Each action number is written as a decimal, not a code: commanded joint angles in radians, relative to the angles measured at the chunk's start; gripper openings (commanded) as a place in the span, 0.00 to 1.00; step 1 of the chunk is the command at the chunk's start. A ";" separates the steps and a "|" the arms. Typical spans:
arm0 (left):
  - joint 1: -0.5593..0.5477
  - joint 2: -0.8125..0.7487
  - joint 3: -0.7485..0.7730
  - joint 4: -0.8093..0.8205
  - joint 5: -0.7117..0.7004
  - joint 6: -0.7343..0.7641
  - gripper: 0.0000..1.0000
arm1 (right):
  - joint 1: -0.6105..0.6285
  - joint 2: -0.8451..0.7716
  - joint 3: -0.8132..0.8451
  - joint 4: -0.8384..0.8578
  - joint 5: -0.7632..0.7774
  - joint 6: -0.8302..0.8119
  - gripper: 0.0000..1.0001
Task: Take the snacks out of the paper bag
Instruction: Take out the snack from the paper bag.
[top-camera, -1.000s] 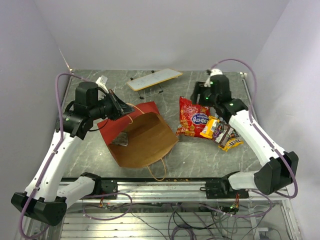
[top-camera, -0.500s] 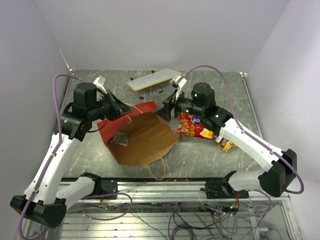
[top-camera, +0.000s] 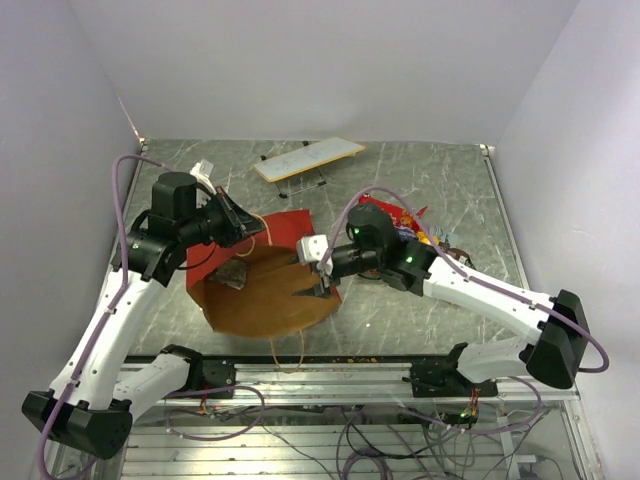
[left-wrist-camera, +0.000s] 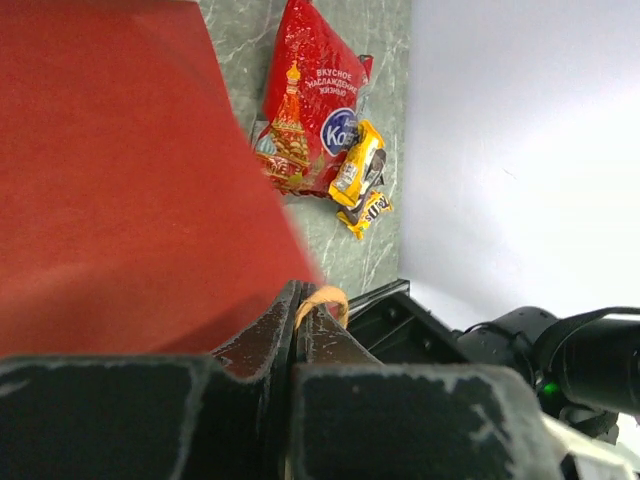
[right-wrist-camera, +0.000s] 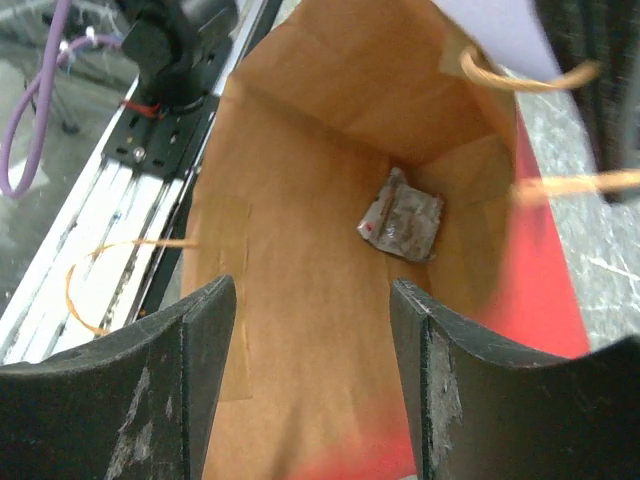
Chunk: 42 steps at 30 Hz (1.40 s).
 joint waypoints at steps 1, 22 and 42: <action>0.007 -0.023 -0.018 0.072 0.006 0.002 0.07 | 0.057 0.010 -0.001 -0.045 0.099 -0.204 0.63; 0.009 0.020 0.019 0.067 0.022 0.021 0.07 | 0.205 -0.105 -0.162 0.165 0.326 -0.238 0.60; 0.009 -0.014 -0.004 0.091 0.052 -0.037 0.07 | 0.299 0.512 -0.203 1.110 0.776 0.289 0.51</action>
